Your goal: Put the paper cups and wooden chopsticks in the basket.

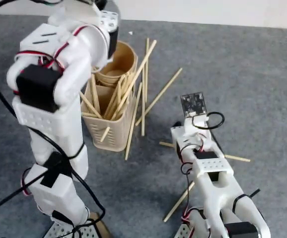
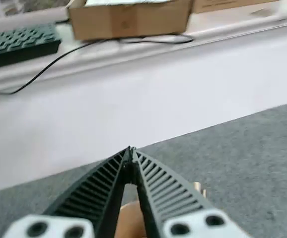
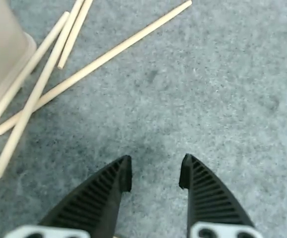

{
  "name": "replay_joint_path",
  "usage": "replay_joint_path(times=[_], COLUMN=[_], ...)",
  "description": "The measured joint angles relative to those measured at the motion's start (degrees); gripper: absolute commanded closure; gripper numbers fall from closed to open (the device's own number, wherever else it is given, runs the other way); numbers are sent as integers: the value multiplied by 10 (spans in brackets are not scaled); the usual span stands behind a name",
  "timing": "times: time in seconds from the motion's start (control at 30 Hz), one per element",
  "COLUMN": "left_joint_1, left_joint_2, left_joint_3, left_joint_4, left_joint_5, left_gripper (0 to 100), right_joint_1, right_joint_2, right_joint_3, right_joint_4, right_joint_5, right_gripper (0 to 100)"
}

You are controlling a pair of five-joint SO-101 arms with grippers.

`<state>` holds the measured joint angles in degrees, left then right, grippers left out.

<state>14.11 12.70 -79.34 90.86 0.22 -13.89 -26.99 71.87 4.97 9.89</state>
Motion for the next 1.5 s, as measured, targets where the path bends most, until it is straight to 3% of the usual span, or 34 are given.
replay_joint_path(times=[0.07,0.23,0.33,0.5,0.6,0.77,0.9,1.13,1.33,1.5], left_joint_1=[5,2,-25,-195,-313,-478,-546,-558,-556,-503], left_joint_2=[0,0,-4,-47,-84,-170,-237,-312,-459,-636], left_joint_3=[-20,-46,-62,1,80,242,378,694,1048,1309], left_joint_4=[17,60,95,104,104,104,104,79,-117,-241], left_joint_5=[0,0,0,-1,-1,-1,-1,-59,-85,-114], left_gripper=[988,856,861,880,877,825,775,764,765,765], right_joint_1=[0,0,0,0,3,24,20,-73,-103,-102], right_joint_2=[0,0,0,0,0,1,1,2,-8,-87], right_joint_3=[0,0,0,0,-2,-84,-160,-267,-328,-380], right_joint_4=[0,0,0,4,57,164,208,331,444,556], right_joint_5=[0,2,34,54,54,0,-47,-56,-56,-56], right_gripper=[825,825,825,825,825,825,825,825,825,825])
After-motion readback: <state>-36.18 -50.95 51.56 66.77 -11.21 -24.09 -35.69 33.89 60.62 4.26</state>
